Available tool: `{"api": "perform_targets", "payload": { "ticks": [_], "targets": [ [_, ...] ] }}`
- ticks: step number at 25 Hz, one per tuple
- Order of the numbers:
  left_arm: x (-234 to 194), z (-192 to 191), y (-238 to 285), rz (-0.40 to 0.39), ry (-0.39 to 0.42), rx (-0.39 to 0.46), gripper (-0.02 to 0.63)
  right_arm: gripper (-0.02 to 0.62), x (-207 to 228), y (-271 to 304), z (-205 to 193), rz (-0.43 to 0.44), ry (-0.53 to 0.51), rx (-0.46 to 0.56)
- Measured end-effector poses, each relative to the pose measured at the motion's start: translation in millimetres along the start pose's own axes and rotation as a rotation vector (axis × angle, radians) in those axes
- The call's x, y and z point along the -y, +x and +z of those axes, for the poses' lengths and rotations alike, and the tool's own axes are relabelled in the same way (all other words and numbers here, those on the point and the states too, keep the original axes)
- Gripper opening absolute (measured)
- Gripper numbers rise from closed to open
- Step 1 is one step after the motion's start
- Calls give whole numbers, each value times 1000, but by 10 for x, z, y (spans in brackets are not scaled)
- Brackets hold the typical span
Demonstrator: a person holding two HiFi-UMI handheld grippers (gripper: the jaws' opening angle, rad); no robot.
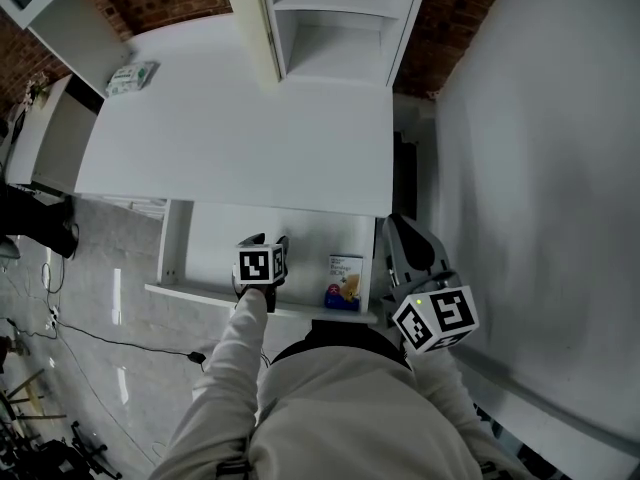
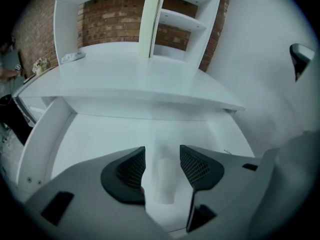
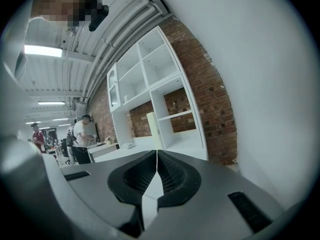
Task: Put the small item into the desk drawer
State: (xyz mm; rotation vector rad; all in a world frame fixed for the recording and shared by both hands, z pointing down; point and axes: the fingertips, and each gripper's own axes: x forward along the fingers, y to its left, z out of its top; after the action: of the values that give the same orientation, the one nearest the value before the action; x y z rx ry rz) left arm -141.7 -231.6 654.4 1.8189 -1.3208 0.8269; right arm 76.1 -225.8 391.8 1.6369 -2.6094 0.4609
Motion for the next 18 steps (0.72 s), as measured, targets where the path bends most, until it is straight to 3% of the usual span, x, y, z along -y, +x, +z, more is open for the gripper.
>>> {"api": "perform_targets", "payload": {
  "ticks": [10, 18],
  "targets": [
    [210, 741, -720, -62, 59, 292, 181, 29, -67, -18, 80, 15, -21, 21],
    [310, 1153, -1315, -58, 86, 476, 120, 29, -97, -58, 82, 3, -15, 30]
  ]
}}
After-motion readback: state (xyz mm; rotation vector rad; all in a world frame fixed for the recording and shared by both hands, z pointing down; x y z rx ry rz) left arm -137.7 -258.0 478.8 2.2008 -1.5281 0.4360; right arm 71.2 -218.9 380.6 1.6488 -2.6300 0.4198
